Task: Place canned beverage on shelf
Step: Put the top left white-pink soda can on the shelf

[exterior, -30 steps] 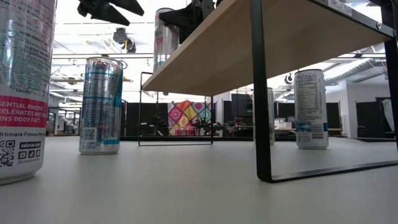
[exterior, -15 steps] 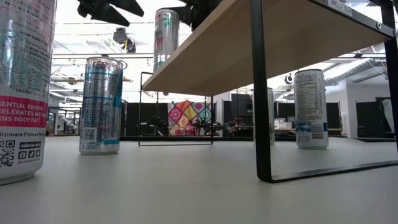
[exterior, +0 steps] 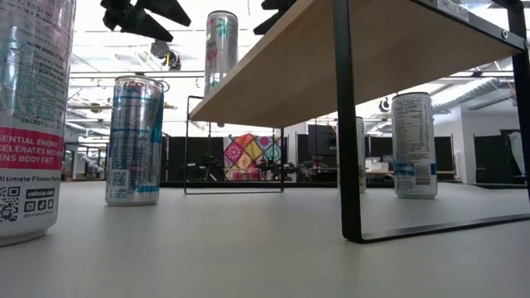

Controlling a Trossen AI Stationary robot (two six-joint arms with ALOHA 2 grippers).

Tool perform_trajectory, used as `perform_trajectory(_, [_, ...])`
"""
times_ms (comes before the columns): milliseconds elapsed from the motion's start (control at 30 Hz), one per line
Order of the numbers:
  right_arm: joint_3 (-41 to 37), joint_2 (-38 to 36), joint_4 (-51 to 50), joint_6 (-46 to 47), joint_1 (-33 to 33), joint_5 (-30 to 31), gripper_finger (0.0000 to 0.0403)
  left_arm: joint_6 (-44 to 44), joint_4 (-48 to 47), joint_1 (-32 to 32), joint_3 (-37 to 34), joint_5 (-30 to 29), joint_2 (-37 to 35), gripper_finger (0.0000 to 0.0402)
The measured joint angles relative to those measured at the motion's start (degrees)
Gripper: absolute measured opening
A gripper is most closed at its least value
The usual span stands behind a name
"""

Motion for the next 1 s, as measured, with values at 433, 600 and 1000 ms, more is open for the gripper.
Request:
perform_trajectory(433, [-4.86, 7.63, 10.71, -0.19, 2.62, -2.03, 0.0210, -1.41, 0.19, -0.69, 0.00, 0.38, 0.01, 0.0389])
perform_trajectory(600, [-4.86, 10.56, 14.55, -0.43, 2.13, -3.17, 0.0185, -1.48, 0.39, -1.12, 0.00, 0.44, 0.02, 0.0389])
perform_trajectory(1000, [-4.86, 12.16, 16.81, -0.62, -0.66, -3.11, 0.0167, -1.50, 0.39, -1.38, 0.00, 0.44, 0.02, 0.0389])
